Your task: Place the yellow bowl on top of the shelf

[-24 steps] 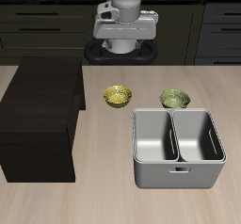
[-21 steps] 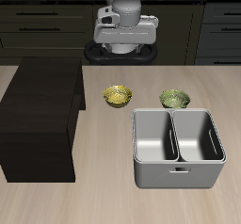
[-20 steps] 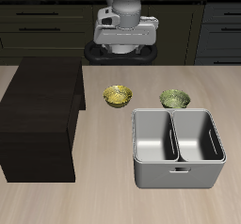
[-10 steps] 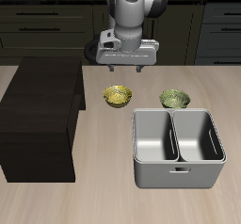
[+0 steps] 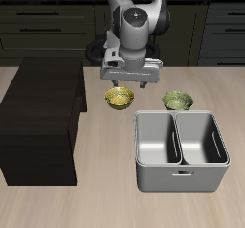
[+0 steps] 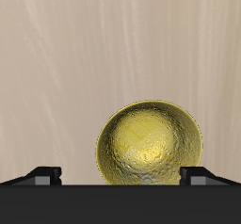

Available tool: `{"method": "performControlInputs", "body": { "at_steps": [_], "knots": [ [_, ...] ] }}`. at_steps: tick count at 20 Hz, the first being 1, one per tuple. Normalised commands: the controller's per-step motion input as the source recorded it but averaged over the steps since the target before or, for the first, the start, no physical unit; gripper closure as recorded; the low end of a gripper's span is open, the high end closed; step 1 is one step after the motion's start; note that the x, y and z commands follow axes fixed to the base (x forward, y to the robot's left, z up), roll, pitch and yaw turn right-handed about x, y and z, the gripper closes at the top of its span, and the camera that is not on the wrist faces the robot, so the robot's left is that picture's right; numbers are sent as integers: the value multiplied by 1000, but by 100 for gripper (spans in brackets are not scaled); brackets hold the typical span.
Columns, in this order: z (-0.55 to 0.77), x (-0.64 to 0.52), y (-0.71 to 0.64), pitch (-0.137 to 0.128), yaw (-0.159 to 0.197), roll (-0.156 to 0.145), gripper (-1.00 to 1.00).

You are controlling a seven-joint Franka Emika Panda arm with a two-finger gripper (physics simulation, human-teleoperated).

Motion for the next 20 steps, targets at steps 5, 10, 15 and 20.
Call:
{"method": "performControlInputs", "body": {
  "at_steps": [5, 10, 15, 20],
  "knots": [
    [-399, -57, 100, 31, -8, 0, -100],
    [-385, -53, -5, 38, -16, 0, -100],
    [-239, -12, 10, 40, -27, 8, -100],
    [-175, -41, 8, 24, -20, 15, -100]
  ]
}}
